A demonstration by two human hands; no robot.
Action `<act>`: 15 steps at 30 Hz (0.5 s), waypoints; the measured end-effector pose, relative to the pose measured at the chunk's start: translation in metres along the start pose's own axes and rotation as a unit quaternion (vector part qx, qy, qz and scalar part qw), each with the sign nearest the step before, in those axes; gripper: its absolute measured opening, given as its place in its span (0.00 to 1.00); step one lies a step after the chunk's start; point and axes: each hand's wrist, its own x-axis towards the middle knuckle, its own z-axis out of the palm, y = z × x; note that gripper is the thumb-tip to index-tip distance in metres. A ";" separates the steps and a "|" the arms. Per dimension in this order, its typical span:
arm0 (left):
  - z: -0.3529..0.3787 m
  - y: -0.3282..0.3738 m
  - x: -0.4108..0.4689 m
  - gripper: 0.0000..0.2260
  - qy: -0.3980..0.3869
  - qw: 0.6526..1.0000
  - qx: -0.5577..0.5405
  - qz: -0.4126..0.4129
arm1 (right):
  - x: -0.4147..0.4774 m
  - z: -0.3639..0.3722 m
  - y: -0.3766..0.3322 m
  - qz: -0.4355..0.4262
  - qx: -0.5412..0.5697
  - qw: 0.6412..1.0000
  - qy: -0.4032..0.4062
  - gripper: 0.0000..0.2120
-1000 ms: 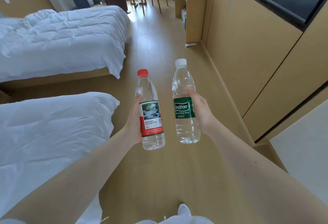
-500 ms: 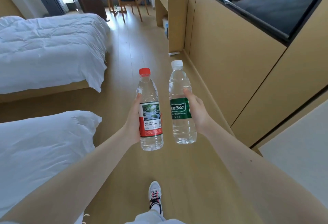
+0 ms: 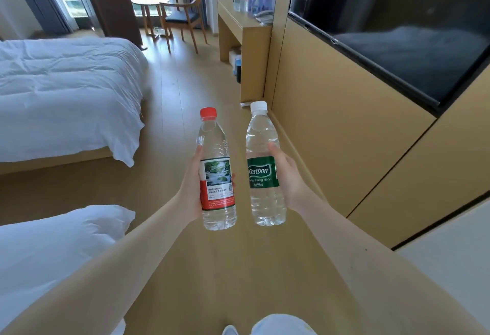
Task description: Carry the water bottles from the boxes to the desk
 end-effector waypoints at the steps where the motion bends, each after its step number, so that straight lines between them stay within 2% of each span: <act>1: -0.004 0.005 0.003 0.28 -0.002 1.000 -0.005 0.001 | 0.006 0.004 -0.002 -0.002 -0.004 1.000 -0.004 0.25; 8: -0.032 0.041 0.031 0.28 -0.022 0.999 -0.025 0.020 | 0.057 0.032 -0.025 -0.006 -0.004 1.000 -0.017 0.23; 12: -0.053 0.053 0.058 0.31 -0.031 0.998 -0.042 0.015 | 0.100 0.043 -0.026 0.000 0.009 0.999 -0.046 0.18; 15: -0.064 0.065 0.084 0.31 -0.015 0.998 -0.058 0.014 | 0.141 0.051 -0.028 0.005 0.015 0.997 -0.077 0.19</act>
